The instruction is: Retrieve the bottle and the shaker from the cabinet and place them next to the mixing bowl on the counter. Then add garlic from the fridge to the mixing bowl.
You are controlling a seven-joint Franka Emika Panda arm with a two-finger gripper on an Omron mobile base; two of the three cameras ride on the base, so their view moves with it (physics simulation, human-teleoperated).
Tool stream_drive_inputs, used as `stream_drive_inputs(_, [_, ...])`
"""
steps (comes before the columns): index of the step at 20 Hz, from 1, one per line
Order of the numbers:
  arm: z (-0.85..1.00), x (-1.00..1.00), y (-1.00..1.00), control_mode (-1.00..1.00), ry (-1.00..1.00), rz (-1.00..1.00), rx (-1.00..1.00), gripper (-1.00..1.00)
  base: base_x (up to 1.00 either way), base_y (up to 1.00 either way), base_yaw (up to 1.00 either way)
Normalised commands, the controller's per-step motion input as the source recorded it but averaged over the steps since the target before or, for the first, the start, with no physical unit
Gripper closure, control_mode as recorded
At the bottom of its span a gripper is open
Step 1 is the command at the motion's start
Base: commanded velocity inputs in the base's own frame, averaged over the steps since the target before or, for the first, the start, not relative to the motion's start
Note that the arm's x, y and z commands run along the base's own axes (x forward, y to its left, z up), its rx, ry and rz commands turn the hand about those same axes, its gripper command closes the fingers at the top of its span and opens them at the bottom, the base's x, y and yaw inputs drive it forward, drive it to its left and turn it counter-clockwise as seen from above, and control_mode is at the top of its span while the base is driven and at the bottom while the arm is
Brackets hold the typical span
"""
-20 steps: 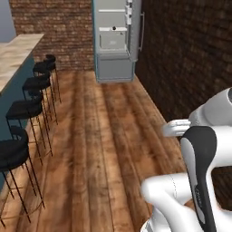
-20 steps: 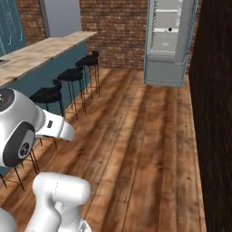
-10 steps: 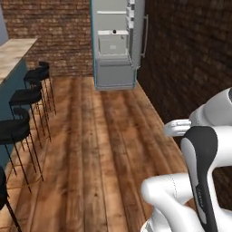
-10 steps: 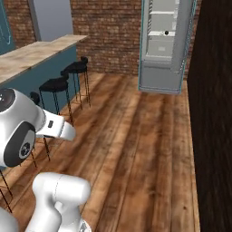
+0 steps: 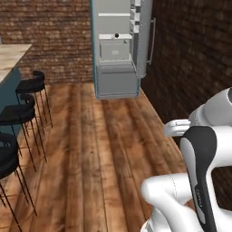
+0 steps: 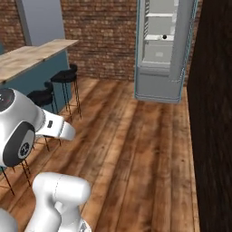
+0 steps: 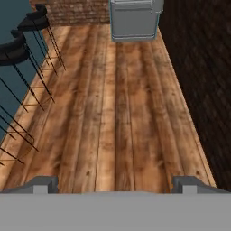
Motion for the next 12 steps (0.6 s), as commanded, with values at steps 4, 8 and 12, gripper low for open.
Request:
stream_drive_inputs(4, [0.00, 0.00, 0.00, 1.00, 0.00, 0.00, 0.00, -1.00, 0.96, 0.18, 0.00])
stream_drive_inputs(8, [0.00, 0.00, 0.00, 1.00, 0.00, 0.00, 0.00, -1.00, 0.78, 0.14, 0.00])
stream_drive_inputs(12, [0.00, 0.00, 0.00, 1.00, 0.00, 0.00, 0.00, -1.00, 0.76, 0.23, 0.00])
